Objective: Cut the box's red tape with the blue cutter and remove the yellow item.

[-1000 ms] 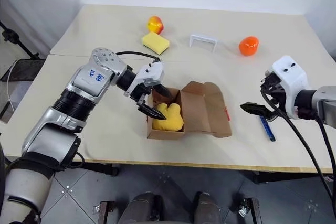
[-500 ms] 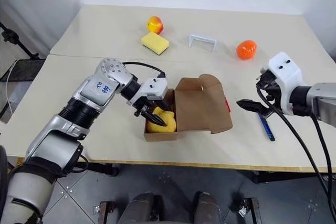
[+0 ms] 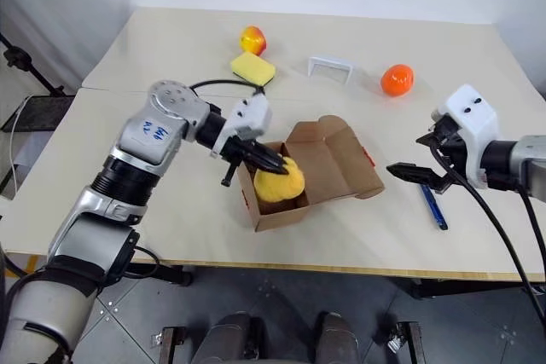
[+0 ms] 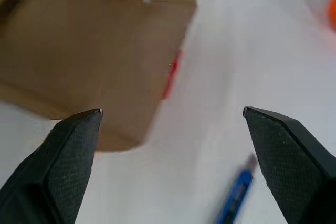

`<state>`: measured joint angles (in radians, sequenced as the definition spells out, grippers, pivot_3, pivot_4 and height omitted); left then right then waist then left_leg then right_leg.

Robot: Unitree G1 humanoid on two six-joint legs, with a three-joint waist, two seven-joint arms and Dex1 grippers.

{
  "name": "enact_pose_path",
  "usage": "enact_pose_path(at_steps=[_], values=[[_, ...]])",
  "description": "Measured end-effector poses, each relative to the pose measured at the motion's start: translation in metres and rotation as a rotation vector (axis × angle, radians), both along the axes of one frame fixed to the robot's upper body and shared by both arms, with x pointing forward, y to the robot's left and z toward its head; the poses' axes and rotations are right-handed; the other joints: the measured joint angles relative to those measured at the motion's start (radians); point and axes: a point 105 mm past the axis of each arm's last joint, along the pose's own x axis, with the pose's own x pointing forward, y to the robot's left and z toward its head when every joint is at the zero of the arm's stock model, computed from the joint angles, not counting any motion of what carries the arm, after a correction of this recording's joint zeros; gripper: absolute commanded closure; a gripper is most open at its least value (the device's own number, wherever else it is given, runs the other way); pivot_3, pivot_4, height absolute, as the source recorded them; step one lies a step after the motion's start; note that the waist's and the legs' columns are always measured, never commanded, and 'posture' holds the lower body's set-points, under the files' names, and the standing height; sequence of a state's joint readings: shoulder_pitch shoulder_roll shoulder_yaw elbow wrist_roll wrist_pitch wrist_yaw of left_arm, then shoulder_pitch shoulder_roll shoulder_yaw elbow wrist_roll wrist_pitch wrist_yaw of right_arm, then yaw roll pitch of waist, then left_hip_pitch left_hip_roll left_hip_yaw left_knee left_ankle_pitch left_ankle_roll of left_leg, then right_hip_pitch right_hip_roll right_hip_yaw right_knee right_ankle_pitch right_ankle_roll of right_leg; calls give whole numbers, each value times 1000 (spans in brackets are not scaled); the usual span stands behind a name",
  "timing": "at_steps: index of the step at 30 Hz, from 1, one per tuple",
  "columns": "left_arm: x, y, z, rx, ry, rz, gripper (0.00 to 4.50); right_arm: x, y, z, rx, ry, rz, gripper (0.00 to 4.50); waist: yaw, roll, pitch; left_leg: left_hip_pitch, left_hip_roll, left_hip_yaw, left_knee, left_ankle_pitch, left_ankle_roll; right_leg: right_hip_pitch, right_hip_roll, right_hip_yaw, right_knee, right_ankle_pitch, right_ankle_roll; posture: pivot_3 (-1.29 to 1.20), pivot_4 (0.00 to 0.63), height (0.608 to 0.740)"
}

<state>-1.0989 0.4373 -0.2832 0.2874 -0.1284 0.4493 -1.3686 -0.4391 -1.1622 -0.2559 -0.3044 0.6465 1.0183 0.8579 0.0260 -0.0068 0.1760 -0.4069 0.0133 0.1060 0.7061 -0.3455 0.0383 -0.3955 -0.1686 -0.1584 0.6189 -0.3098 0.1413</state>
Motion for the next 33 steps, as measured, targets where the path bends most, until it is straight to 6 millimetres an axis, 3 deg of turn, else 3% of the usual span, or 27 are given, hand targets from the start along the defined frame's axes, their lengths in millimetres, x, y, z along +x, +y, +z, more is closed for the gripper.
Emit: enact_pose_path(at_steps=[4, 10, 12, 16, 22, 28, 33], values=[[7, -4, 16, -130, -28, 58, 4486, -6, -3, 11, 37, -93, 90, 0, 2, 0, 0, 0, 0, -1, 3, 0, 0, 2, 0, -1, 1, 0, 0, 0, 150, 740], [19, 9, 36, -259, -107, 170, 4486, -20, 1, 23, 167, -247, 272, 0, 0, 0, 0, 1, 0, -2, 3, 0, 0, 2, 0, -1, 1, 0, 0, 0, 150, 740], [28, 28, 39, -251, -130, 267, 4486, -27, 0, 30, 197, -311, 333, 0, 0, 0, 0, 1, 0, -2, 3, 0, 0, 2, 0, -1, 1, 0, 0, 0, 150, 740], [45, 92, 34, -148, -163, 524, 4486, -27, -14, 24, 195, -320, 334, 0, -5, 0, 0, 3, 0, 0, 2, 0, 0, 2, 0, 0, 2, 0, 0, 0, 150, 740], [51, 139, 45, -171, -203, 712, 4486, -20, -16, 29, 181, -364, 332, 0, 2, 0, 0, 2, 0, -4, 4, 0, 0, 4, 0, 0, 3, 0, 0, 0, 150, 740], [67, 200, 10, -154, -140, 972, 4486, -8, -18, 19, 192, -337, 321, 0, -3, 0, 0, 2, 0, -3, 5, 0, 0, 3, 0, -1, 3, 0, 0, 0, 150, 740], [73, 212, -7, -130, -95, 1043, 3176, -1, -12, 22, 186, -348, 348, 0, 1, 0, 0, 1, 0, -3, 5, 0, 0, 3, 0, -1, 4, 0, 0, 0, 150, 740]])
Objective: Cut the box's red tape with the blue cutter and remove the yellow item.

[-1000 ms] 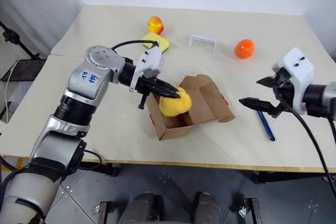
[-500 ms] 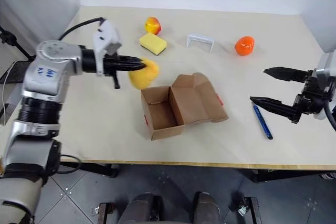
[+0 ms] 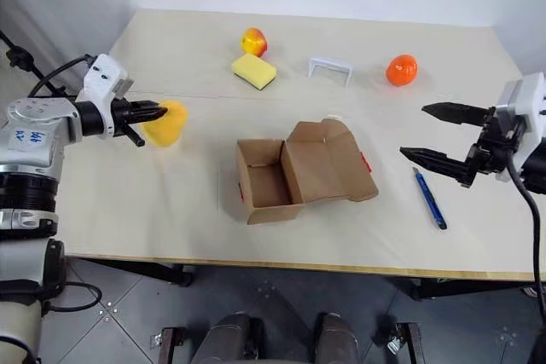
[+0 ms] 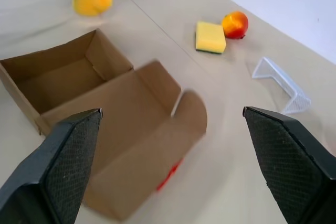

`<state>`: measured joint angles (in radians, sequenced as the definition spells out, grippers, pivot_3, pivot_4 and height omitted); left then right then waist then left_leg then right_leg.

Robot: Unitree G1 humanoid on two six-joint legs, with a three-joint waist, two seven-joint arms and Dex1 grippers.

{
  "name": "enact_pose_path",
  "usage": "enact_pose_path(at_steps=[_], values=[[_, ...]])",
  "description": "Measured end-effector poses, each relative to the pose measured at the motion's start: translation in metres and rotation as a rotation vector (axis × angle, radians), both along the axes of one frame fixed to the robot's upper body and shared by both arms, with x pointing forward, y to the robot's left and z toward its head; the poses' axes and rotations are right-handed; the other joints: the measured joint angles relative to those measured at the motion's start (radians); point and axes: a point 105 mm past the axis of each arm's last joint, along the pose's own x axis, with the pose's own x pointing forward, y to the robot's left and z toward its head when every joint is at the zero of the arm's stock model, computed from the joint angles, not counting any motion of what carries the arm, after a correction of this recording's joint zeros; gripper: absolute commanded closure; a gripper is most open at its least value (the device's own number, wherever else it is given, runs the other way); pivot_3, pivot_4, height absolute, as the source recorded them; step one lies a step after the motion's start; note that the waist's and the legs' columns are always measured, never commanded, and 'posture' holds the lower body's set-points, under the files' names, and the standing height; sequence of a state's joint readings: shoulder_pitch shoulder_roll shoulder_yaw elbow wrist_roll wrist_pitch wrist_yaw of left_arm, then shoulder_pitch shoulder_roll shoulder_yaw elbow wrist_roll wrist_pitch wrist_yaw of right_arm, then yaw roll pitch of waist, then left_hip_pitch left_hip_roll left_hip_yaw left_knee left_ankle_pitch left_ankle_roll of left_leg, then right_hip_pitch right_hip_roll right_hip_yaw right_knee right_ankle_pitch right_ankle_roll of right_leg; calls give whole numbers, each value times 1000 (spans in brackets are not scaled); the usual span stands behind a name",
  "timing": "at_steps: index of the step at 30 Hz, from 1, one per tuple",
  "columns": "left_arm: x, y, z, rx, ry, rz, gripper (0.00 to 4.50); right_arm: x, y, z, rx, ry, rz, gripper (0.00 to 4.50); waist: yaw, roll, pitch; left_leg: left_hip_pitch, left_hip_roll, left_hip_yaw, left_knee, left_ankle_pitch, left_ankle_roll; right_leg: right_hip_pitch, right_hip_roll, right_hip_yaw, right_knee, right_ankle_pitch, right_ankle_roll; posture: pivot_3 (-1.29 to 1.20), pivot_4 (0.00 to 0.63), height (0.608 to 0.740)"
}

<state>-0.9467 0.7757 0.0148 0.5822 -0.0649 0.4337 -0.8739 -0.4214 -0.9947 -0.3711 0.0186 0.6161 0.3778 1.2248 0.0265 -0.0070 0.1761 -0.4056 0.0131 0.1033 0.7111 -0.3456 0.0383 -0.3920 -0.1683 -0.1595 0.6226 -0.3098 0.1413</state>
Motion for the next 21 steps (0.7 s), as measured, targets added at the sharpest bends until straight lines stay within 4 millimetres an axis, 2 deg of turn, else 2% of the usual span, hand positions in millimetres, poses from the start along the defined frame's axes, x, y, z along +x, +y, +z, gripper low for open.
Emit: enact_pose_path(at_steps=[7, 10, 15, 17, 19, 21], values=[[-6, -9, 0, -13, 4, -70, 954, 2, -3, -5, -1, 22, 0, 0, -5, 0, 0, 0, 0, 1, 0, 0, 0, 0, 0, 0, 0, 0, 0, 0, 150, 740], [-18, -7, -2, -11, -6, -109, 18, 2, -4, -6, -5, 24, -1, 0, -7, 0, 0, 1, 1, 0, -1, 0, 0, -1, 0, 0, 0, 0, 0, 0, 150, 740], [-49, 0, -1, -58, -32, -176, 18, 5, -13, -11, 0, 48, -24, 0, -16, 0, 0, 1, 1, 0, -2, 0, 0, -1, 0, 1, 1, 0, 0, 0, 150, 740], [-67, 3, -10, -82, -5, -214, 18, 5, -16, -15, -4, 68, -30, 0, -21, 0, 0, 2, 1, -1, -2, 0, 0, -1, 0, 1, 1, 0, 0, 0, 150, 740], [-94, 7, -22, -208, 12, -268, 18, 7, -21, -23, -11, 93, -25, 0, -28, 0, 0, 2, 3, -2, -2, 0, 0, 0, 0, 2, 2, 0, 0, 0, 150, 740], [-110, 12, -34, -246, 32, -274, 18, 10, -24, -32, -22, 121, -19, 0, -27, 0, 0, 2, 2, -2, -2, 0, 0, 0, 0, 1, 1, 0, 0, 0, 150, 740]])
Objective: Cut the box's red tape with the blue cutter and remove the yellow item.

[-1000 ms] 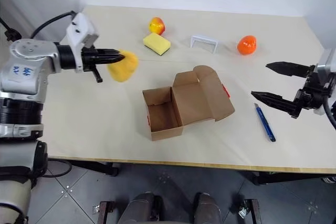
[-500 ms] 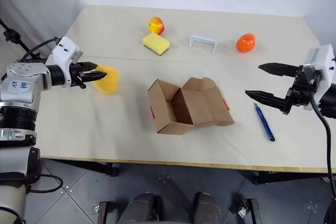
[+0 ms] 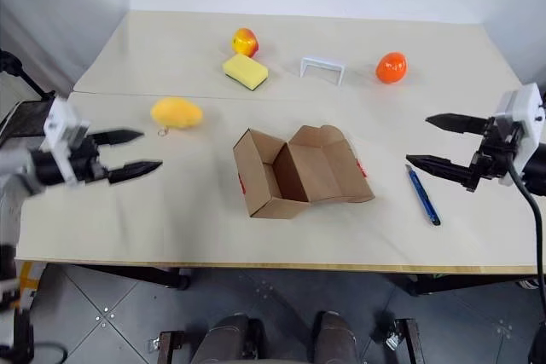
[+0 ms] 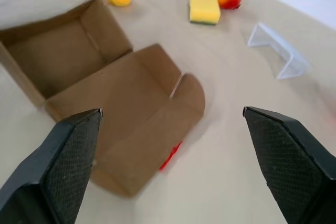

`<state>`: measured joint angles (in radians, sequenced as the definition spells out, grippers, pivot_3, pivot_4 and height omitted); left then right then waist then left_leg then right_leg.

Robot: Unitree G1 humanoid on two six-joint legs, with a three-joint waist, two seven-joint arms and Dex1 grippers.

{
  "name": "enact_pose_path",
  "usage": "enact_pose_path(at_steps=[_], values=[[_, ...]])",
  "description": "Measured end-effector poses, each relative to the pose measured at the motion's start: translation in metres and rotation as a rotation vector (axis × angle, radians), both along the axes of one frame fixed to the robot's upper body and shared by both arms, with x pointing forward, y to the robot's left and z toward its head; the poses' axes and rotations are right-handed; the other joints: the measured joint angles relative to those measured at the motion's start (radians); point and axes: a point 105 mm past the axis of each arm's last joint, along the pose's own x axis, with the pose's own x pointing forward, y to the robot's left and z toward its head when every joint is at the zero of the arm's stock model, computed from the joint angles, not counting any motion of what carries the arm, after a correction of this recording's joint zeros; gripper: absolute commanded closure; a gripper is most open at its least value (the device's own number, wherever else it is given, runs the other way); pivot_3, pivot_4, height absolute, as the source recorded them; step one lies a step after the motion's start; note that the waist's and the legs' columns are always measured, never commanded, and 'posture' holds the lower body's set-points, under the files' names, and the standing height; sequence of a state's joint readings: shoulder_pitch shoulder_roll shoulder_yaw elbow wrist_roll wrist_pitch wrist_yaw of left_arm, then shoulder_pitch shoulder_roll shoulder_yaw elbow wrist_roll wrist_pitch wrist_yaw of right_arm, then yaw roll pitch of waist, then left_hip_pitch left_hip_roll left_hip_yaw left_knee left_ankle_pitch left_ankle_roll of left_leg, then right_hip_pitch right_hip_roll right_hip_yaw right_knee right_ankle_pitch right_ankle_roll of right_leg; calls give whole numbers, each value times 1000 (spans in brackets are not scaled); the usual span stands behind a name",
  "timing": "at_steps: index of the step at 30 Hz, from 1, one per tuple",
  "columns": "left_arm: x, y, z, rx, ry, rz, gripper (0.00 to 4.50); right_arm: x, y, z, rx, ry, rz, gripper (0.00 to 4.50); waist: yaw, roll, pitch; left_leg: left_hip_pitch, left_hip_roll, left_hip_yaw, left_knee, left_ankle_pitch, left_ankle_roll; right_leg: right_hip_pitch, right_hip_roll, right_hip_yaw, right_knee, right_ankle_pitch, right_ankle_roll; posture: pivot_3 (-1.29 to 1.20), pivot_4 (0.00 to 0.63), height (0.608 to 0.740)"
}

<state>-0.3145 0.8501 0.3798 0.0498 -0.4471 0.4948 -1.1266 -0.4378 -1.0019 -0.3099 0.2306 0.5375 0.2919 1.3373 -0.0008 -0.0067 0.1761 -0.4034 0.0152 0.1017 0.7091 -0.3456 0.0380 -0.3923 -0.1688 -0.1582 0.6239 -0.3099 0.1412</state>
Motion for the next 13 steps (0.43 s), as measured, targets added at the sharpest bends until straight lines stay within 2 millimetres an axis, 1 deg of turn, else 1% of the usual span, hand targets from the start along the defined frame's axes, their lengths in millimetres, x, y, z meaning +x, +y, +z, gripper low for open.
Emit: enact_pose_path(at_steps=[2, 3, 5, 8, 10, 13], values=[[-9, 7, -8, 9, 2, 20, 18, 3, -3, -7, -16, 19, 5, 0, 2, 0, 0, 0, 0, 0, 1, 0, 0, 1, 0, 1, 0, 0, 0, 0, 150, 740], [-19, 11, -14, 35, -17, 21, 18, 6, -4, -15, -46, 33, 16, 0, 0, 0, 0, 1, 0, 1, 1, 0, 0, 1, 0, 1, -1, 0, 0, 0, 150, 740], [-35, 17, -36, 49, 15, 14, 18, 8, -14, -35, -104, 80, 6, 0, -1, 1, 0, 3, 0, 2, -1, 0, 0, 1, -1, 2, -1, 0, 0, 0, 150, 740], [-43, 18, -54, 29, 26, 31, 18, 7, -21, -62, -171, 150, 10, 0, 3, 1, 0, 2, 1, 2, 0, 0, 0, 2, -1, 1, -2, 0, 0, 0, 150, 740], [-47, 17, -58, 33, 14, 44, 18, 5, -24, -73, -182, 183, 7, 0, 2, 1, 0, 2, 2, 2, 0, 0, 0, 2, -1, 2, -2, 0, 0, 0, 150, 740], [-48, 12, -54, 38, -17, 42, 18, 4, -20, -77, -146, 174, -12, 0, 0, 1, 0, 2, 3, 2, 0, 0, 0, 2, -1, 1, -1, 0, 0, 0, 150, 740]])
